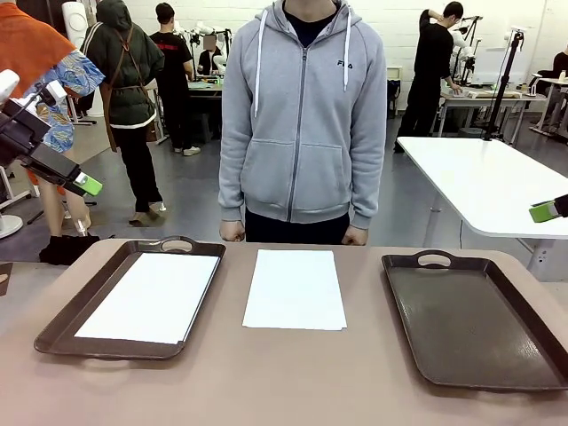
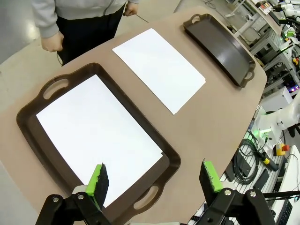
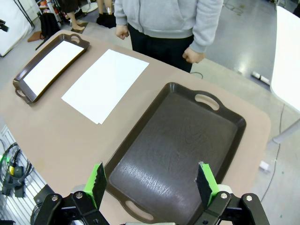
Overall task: Sort the A4 documents.
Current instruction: Receive the A4 Paper.
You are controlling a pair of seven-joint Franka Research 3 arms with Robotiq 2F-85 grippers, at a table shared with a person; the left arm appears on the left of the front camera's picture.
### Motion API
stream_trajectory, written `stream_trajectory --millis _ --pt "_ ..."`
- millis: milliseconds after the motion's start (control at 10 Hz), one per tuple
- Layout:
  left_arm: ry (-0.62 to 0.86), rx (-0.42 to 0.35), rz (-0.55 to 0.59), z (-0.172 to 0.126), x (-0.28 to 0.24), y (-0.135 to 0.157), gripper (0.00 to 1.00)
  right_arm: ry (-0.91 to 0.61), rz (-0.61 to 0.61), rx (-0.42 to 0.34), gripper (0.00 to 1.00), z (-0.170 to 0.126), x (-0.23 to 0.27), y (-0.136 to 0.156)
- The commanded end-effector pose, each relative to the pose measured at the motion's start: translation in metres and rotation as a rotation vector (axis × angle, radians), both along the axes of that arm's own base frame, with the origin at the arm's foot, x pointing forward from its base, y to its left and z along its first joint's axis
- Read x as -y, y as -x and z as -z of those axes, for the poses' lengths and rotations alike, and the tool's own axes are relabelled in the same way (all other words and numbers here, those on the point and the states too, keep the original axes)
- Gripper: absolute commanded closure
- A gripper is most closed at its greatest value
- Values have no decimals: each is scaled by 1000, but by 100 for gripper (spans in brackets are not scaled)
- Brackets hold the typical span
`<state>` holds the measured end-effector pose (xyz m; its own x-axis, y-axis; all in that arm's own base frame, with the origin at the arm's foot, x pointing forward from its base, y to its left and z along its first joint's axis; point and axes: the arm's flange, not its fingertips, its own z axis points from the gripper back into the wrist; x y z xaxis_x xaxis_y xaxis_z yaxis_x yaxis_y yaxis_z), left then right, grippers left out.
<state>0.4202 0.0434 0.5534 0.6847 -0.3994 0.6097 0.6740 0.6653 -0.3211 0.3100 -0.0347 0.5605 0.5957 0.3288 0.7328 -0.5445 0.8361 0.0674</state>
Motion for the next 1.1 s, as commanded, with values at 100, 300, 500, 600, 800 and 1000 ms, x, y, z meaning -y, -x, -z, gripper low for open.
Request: stream_trajectory --millis 100,300,500,600,800,1000 --pt "2 3 -1 -1 -1 -1 0 -11 -11 -3 0 2 0 -1" --pt "2 3 -1 -1 -1 -1 0 -11 -11 -3 0 2 0 -1" --pt "2 3 -1 -1 -1 -1 0 -11 -11 -3 0 2 0 -1" --pt "2 3 -1 -1 -1 -1 0 -11 -11 -3 0 2 0 -1" --pt "2 3 -1 -1 -1 -1 0 -11 -11 -3 0 2 0 -1" --pt "2 3 -1 -1 -1 -1 0 -11 -11 -3 0 2 0 -1"
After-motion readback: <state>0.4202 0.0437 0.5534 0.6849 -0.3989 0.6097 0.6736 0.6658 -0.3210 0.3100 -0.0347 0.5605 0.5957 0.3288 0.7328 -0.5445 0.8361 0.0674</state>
